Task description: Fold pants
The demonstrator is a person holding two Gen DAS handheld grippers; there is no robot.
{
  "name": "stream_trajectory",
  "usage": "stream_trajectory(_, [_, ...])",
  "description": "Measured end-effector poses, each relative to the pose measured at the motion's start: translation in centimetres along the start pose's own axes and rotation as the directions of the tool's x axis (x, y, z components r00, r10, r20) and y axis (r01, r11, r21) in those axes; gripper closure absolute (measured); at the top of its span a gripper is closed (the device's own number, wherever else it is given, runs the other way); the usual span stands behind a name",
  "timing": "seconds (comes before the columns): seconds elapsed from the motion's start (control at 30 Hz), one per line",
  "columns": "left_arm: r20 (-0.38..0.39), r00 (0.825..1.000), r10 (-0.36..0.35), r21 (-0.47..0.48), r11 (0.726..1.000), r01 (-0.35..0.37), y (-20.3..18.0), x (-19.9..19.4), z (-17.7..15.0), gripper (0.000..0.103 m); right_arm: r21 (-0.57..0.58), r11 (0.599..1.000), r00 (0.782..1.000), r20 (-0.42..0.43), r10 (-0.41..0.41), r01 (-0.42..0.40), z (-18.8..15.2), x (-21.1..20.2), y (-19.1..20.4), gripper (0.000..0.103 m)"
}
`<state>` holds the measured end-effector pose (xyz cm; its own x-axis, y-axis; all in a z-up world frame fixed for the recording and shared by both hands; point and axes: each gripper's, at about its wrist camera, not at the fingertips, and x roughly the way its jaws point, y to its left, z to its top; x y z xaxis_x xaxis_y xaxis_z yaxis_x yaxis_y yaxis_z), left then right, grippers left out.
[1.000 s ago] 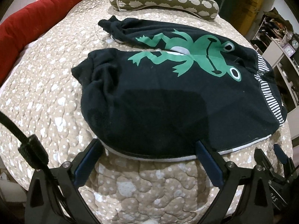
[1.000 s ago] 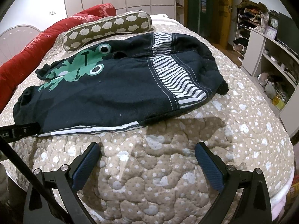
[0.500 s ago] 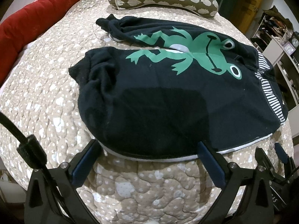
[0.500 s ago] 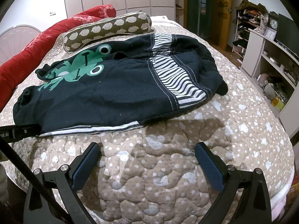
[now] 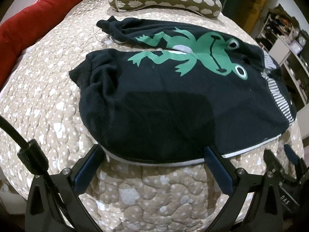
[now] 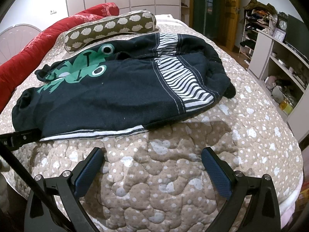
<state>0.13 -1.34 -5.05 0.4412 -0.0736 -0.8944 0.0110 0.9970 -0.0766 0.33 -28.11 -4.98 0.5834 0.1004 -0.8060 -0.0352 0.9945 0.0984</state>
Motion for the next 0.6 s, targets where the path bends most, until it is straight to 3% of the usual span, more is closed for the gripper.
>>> stream_trajectory(0.13, [-0.025,1.0,0.0,0.032,0.999,0.001,-0.1,-0.6,-0.3,0.001,0.007,1.0,0.999,0.031,0.007,-0.007,-0.1,0.0,0.0,0.001])
stream_trajectory(0.23, [-0.017,0.999,-0.029,0.009,1.0,0.029,0.8,-2.2,-0.9,0.014,0.023,0.999,0.998,0.056,0.021,-0.022,-0.3,-0.2,-0.2,0.001])
stream_trajectory(0.43, [0.093,0.996,-0.01,0.017,1.0,0.008,2.4,-6.2,-0.7,0.014,-0.019,1.0,0.999,0.048,0.025,-0.024,-0.3,-0.1,0.0,0.001])
stream_trajectory(0.6, [0.159,0.987,-0.022,0.01,1.0,0.021,3.6,-8.4,2.4,0.014,-0.035,0.991,0.992,0.011,0.126,-0.126,1.2,-1.9,-0.9,0.006])
